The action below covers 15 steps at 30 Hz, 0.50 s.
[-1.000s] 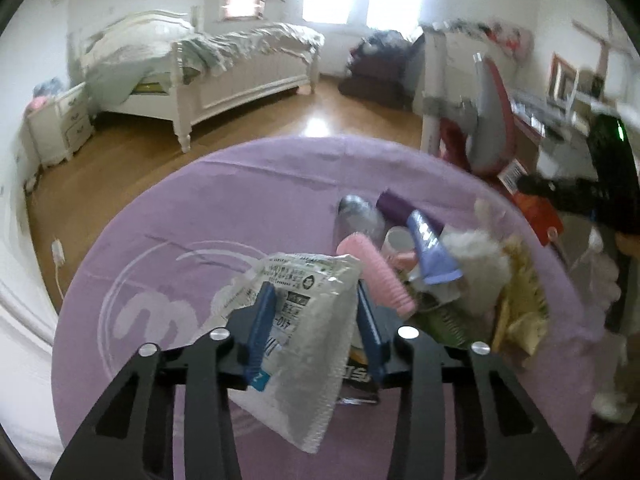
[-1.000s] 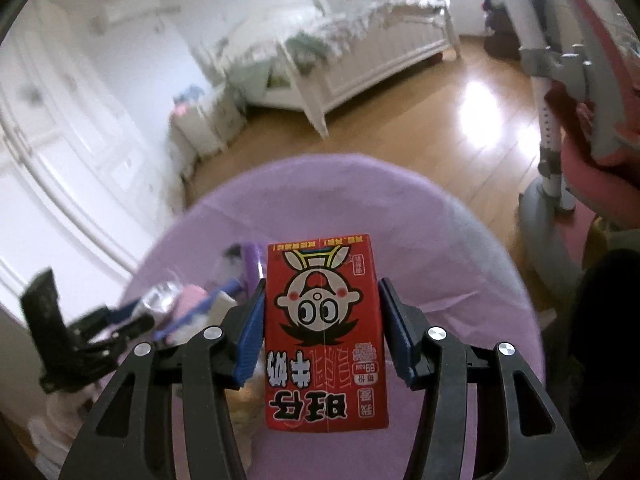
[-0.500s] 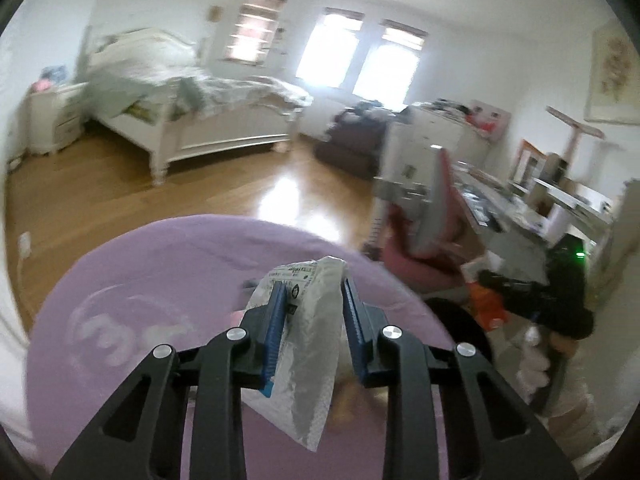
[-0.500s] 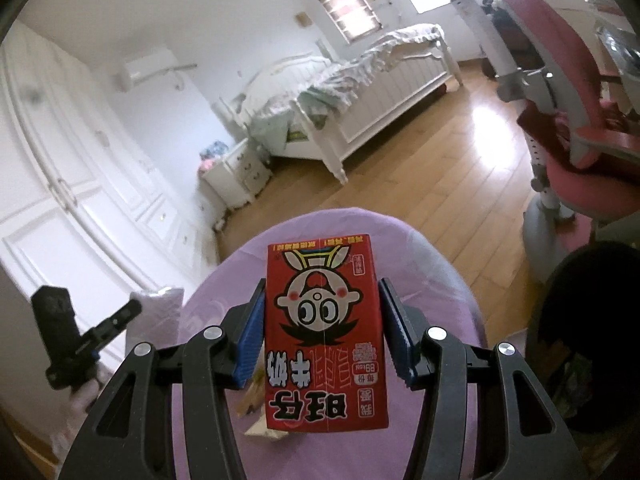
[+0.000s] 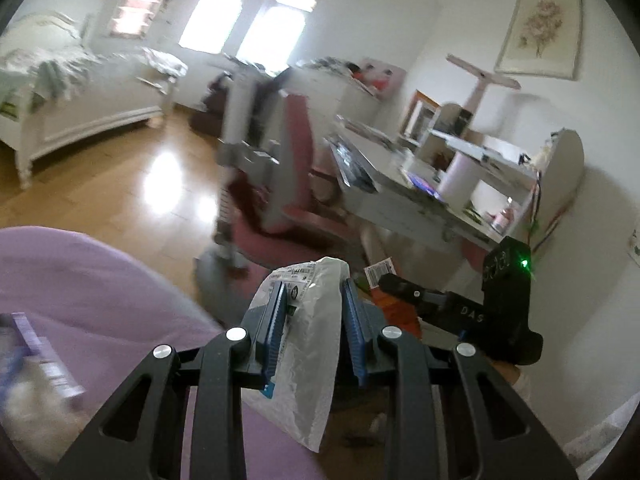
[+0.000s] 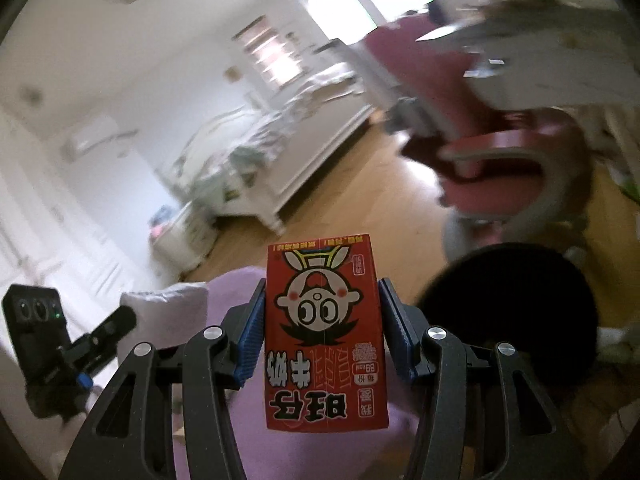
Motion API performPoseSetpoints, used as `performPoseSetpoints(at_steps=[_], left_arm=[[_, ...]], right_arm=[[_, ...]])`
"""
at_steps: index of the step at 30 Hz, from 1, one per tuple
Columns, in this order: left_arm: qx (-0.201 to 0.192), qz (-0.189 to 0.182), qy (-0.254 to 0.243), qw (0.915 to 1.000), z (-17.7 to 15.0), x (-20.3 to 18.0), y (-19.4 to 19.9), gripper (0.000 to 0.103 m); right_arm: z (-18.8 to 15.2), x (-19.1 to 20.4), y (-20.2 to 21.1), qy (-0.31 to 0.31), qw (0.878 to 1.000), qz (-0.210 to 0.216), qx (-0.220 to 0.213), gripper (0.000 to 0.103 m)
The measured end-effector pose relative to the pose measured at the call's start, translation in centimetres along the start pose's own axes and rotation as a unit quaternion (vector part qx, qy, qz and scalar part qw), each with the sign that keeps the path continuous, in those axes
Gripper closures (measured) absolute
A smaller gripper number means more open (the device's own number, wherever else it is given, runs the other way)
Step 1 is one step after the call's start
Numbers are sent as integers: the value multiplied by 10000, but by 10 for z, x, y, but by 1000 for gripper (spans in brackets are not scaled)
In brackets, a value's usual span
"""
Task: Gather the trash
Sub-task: 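Carry the white packet and red milk box in both tools over the black bin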
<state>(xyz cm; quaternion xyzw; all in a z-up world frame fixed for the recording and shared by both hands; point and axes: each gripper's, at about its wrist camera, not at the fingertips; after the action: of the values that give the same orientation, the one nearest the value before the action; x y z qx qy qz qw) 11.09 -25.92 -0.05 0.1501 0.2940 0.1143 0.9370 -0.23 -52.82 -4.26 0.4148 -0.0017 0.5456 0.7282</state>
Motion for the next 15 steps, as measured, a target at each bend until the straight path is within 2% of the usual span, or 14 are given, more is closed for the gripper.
performPoseSetpoints(at_steps=[7, 15], left_arm=[[499, -294, 46, 9983, -9, -9, -80, 74], [882, -368, 186, 9953, -21, -8, -137, 74]], right_arm=[[-1, -81, -11, -635, 9970, -437, 57, 50], [-11, -109, -31, -885, 9944, -530, 226, 50]])
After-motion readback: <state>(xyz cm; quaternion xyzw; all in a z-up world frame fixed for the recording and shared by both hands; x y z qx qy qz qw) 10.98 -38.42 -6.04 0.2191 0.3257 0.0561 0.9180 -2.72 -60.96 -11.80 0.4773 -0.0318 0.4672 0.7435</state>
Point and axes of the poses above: each gripper's, at about its wrist camera, not at the fingertips, and y roughly against the way its jaws point, x to its left, z to its top, and after that the axes turned 14 degrees about -z, right-handed
